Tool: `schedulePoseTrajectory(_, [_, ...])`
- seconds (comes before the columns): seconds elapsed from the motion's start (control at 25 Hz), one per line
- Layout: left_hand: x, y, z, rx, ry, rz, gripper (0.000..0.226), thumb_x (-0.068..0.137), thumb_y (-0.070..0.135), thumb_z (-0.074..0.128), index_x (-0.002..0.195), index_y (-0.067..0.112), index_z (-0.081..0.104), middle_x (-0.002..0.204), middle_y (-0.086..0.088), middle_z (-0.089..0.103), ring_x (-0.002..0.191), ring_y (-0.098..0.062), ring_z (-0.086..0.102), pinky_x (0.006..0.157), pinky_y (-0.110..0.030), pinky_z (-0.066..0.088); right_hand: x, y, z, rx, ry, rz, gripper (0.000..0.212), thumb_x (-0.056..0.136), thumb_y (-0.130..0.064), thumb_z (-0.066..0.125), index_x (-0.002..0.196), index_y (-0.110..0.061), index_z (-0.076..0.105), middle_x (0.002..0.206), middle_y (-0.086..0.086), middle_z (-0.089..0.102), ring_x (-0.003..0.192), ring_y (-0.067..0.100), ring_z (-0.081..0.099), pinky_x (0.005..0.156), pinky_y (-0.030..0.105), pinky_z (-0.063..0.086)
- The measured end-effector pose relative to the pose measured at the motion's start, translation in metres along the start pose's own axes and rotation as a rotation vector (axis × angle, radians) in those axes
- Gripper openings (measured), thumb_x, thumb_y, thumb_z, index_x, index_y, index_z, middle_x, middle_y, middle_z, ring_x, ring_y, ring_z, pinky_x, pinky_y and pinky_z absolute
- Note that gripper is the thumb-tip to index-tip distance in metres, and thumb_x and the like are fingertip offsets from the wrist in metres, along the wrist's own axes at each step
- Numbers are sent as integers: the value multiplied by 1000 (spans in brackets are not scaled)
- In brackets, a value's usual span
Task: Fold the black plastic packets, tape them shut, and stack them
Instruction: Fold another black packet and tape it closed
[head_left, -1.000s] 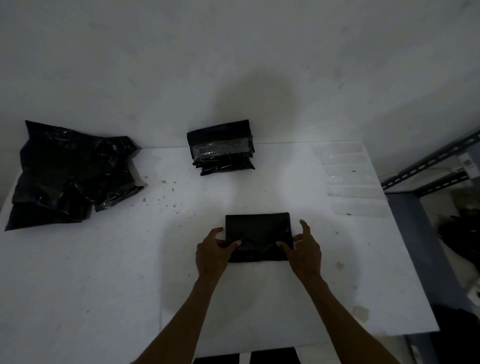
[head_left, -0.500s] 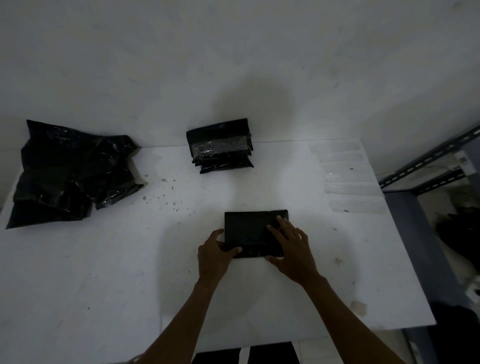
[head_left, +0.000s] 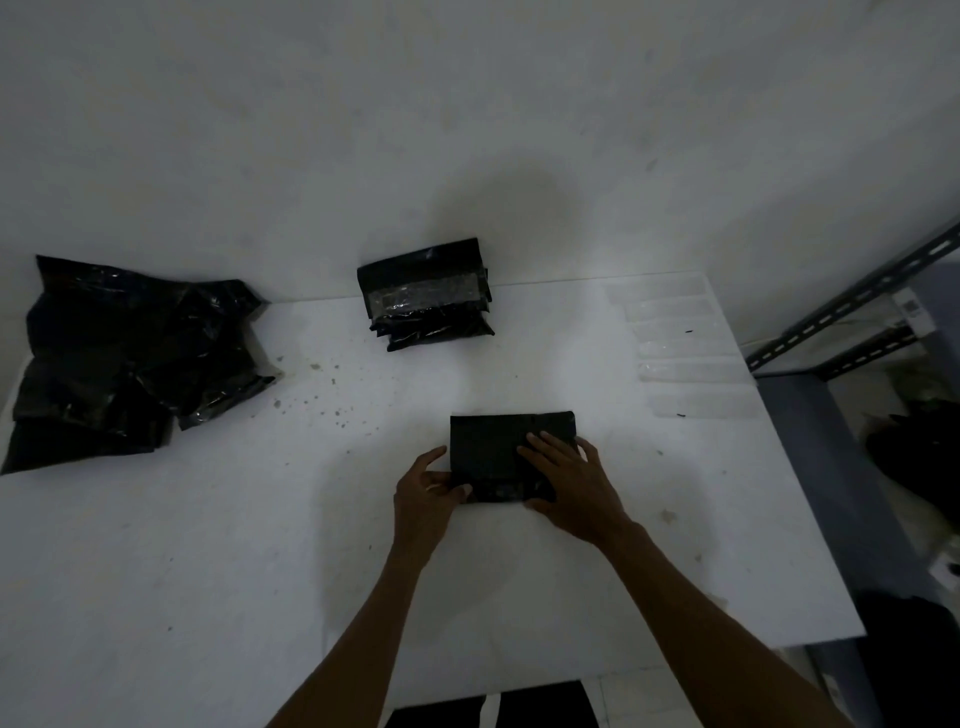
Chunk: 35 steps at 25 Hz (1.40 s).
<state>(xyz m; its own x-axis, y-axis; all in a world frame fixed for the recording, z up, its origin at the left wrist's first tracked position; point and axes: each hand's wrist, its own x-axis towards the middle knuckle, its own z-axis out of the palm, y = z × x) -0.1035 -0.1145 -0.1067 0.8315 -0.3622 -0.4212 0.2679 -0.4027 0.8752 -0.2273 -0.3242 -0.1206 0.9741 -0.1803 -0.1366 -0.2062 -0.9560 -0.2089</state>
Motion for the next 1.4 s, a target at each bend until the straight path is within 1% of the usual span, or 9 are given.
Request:
schedulePoseTrajectory(0.2, [0,10,-1,-189,-32,-27,74,72,4,84,137,24,53,107,-9,65,99,-17,65,74,-20,57,6,2,-4,36,101,-25,71,83,-44,71,144,-24,44,145,3,52,130,20,52,118,44,14])
schedulePoseTrajectory(0.44, [6,21,-4,-462,-57,-70,68,78,5,79,138,22,52,127,-15,57,116,-27,60,84,-40,59,12,-2,-12,7,114,-85,87,77,-42,76,150,-24,32,144,4,51,129,21,52,118,50,18])
schedulePoseTrajectory(0.6, [10,24,-7,-439,-38,-43,67,80,1,76,139,21,51,129,-11,58,116,-24,60,87,-41,58,13,-3,-16,47,250,-94,77,76,-26,79,144,-18,43,125,2,65,109,19,65,119,47,20])
schedulePoseTrajectory(0.76, [13,18,-13,-328,-31,12,67,81,2,76,139,25,51,130,-5,59,119,-15,58,93,-42,56,15,-1,-16,46,365,-137,62,78,-21,76,135,-12,54,118,4,69,104,19,67,114,53,29])
schedulePoseTrajectory(0.92, [15,23,-15,-307,-13,29,66,81,3,76,139,25,52,132,-3,57,121,-10,55,89,-27,56,17,2,-17,46,439,-172,48,81,-21,73,126,-10,63,118,5,70,101,17,68,110,52,36])
schedulePoseTrajectory(1.08, [19,44,-19,-267,20,96,47,83,2,74,128,15,63,120,3,65,105,2,63,83,-13,51,27,0,-40,287,476,-149,43,79,-22,71,121,-14,67,98,-3,71,87,8,60,97,31,44])
schedulePoseTrajectory(1.24, [43,59,-26,-159,49,123,26,81,9,78,107,9,74,106,-3,73,99,-13,68,86,-23,55,51,10,-71,687,242,40,33,75,-16,73,108,-21,75,95,-6,75,80,6,66,77,19,53])
schedulePoseTrajectory(1.32, [62,63,-25,-103,2,42,20,79,16,81,98,12,77,96,-2,75,95,-16,69,83,-22,55,66,22,-75,796,73,145,29,77,-7,72,101,-21,78,94,-7,75,84,6,69,76,21,55])
schedulePoseTrajectory(1.4, [79,60,-21,-17,-42,-6,18,77,21,83,93,13,78,91,-2,75,93,-18,69,80,-23,54,74,31,-69,790,27,180,24,80,-3,73,98,-18,79,95,-4,76,87,4,69,77,19,54])
